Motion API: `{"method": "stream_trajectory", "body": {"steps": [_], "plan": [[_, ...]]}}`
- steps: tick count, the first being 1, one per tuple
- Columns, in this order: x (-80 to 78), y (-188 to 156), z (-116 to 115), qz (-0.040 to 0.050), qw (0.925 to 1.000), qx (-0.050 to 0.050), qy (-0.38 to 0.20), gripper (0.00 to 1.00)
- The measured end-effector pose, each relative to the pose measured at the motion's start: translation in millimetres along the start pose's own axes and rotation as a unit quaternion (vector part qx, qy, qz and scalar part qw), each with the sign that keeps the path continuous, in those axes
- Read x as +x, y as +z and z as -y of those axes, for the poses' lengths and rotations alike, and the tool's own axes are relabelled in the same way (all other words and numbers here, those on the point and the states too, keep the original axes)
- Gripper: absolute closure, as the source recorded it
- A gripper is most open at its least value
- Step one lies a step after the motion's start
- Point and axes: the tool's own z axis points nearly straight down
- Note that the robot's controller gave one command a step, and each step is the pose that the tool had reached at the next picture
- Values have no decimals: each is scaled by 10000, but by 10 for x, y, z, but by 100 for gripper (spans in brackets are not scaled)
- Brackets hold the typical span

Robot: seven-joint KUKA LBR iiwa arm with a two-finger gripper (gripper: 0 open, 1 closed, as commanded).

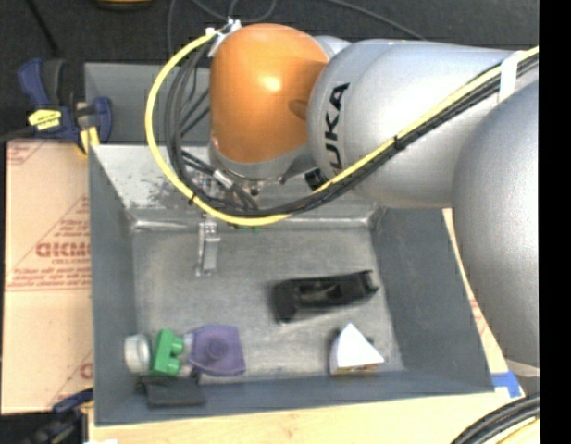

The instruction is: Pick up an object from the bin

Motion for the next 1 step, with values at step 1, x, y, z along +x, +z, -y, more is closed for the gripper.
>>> {"method": "stream_trajectory", "body": {"steps": [1], "plan": [[-11, -53, 14, 37, 10000, -7, 22, 0]]}}
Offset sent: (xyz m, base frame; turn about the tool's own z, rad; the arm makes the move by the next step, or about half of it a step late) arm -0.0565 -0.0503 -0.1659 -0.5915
